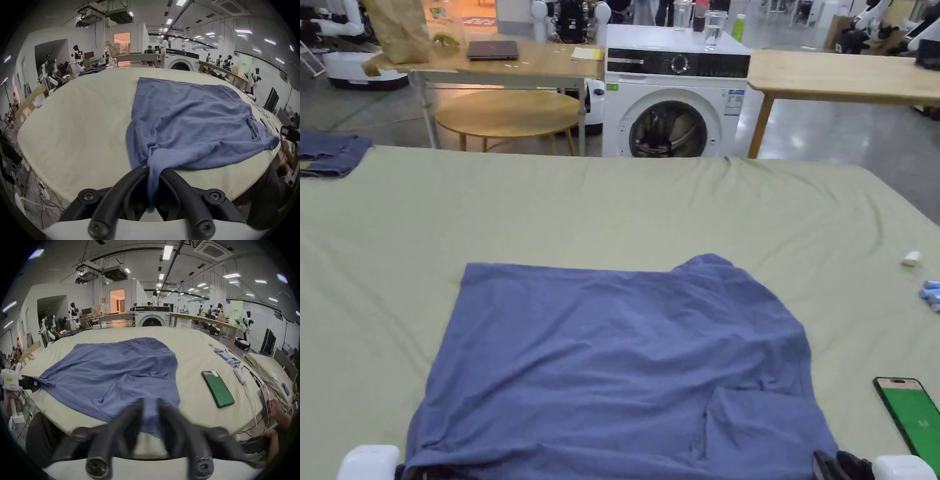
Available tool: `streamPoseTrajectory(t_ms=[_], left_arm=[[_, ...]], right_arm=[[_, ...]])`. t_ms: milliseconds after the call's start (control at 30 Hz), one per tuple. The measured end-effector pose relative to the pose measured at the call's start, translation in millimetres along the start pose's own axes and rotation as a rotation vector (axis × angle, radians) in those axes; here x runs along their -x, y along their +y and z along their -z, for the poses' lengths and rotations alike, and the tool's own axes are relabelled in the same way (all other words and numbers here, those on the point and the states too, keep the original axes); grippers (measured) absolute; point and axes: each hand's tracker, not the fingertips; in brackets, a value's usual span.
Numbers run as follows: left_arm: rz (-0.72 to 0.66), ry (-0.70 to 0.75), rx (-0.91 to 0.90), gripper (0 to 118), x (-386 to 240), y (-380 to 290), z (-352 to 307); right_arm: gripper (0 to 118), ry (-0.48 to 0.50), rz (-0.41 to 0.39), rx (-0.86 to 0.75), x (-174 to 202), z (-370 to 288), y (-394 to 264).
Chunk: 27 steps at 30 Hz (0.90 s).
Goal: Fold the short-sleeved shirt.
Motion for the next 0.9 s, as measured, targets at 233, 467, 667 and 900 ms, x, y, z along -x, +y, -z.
streamPoseTrajectory(t_ms=[233,467,667,900], left_arm=[[-0.006,-0.006,0.012,0,-7,-2,-4],[-0.008,0.002,0.026,0,-9,2,-6],[0.037,0.027,0.045,0,-3,16,-15],[0.094,0.040,-0.008,0,-9,63,-25]], right_arm=[[118,-0.037,-0.079,0.108,-13,19,-25],[2,0.005,0.128,0.165,-33,40,-28],[2,0.028,0.120,0.137,-36,25,-9],[2,0.007,0.045,0.072,-25,19,35]])
